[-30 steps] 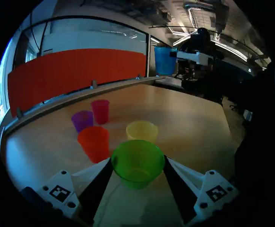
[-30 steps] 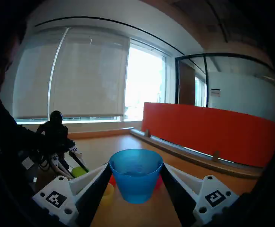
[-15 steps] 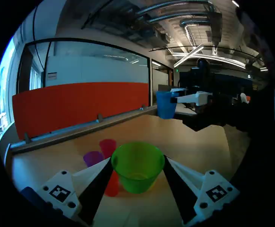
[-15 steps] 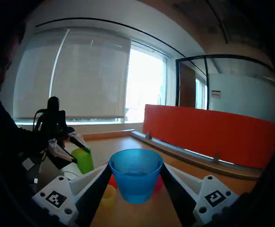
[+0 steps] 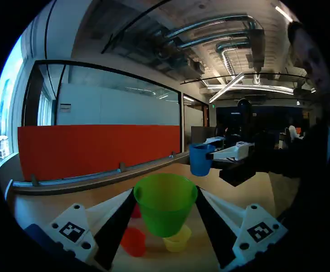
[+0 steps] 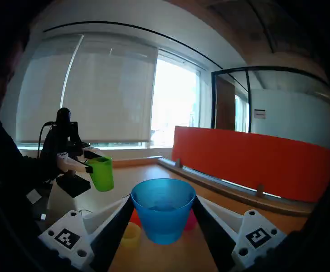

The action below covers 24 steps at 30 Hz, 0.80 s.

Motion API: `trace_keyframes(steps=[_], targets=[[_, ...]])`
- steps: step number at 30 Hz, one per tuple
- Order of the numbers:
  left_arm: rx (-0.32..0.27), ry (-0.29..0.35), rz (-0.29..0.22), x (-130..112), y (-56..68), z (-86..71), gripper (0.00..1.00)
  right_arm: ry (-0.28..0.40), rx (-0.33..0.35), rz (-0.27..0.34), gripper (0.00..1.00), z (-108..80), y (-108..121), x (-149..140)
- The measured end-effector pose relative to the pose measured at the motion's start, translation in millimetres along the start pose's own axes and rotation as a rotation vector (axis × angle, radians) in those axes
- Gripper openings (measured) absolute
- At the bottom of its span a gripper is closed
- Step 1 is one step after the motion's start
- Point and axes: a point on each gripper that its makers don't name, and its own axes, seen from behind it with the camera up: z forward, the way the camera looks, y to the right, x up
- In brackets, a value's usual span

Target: Pour water

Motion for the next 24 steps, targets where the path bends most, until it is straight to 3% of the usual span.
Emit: trace_keyframes(steps=[24], targets=[[-0.04, -0.019, -0.014, -8, 9.1, 11.0, 0.89, 0.001, 0.015, -0.009, 0.91, 9.0, -5, 2]])
